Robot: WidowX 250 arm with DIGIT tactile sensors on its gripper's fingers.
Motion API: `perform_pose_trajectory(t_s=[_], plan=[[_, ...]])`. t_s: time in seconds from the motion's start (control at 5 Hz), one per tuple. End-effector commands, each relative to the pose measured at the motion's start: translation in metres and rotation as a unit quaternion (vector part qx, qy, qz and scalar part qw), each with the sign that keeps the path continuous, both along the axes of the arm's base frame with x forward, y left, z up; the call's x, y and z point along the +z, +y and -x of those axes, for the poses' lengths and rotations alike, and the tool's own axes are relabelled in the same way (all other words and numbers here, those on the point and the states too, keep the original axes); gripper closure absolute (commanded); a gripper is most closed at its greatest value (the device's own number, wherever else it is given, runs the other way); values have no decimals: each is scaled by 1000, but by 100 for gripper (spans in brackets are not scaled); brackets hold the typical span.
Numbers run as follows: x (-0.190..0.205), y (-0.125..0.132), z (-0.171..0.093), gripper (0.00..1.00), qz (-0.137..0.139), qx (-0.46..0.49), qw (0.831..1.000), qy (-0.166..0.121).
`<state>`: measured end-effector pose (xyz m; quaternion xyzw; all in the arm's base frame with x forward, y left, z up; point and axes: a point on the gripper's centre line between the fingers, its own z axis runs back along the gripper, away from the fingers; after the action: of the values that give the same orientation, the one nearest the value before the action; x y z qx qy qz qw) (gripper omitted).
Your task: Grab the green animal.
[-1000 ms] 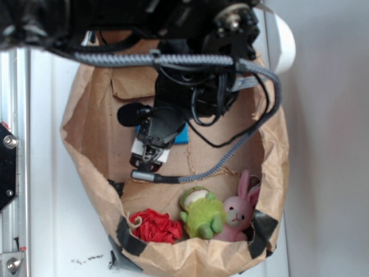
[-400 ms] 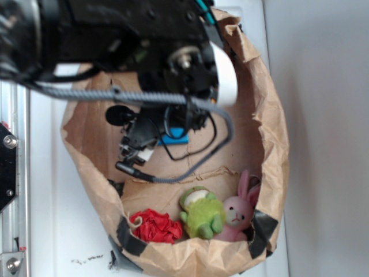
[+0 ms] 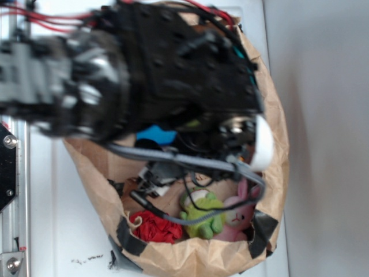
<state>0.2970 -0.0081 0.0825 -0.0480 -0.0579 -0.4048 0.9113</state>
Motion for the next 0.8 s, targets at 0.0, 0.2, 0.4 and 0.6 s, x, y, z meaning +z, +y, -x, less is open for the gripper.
perform_pose_trajectory(t_s=[0.0,0.2,0.4,0.6], plan=[[24,-41,-14,0,57,-44,995,-65],[27,-55,-9,0,79,-30,992,-93],[28,-53,-2,0,110,-55,988,-90],[28,-53,-2,0,110,-55,988,-90]])
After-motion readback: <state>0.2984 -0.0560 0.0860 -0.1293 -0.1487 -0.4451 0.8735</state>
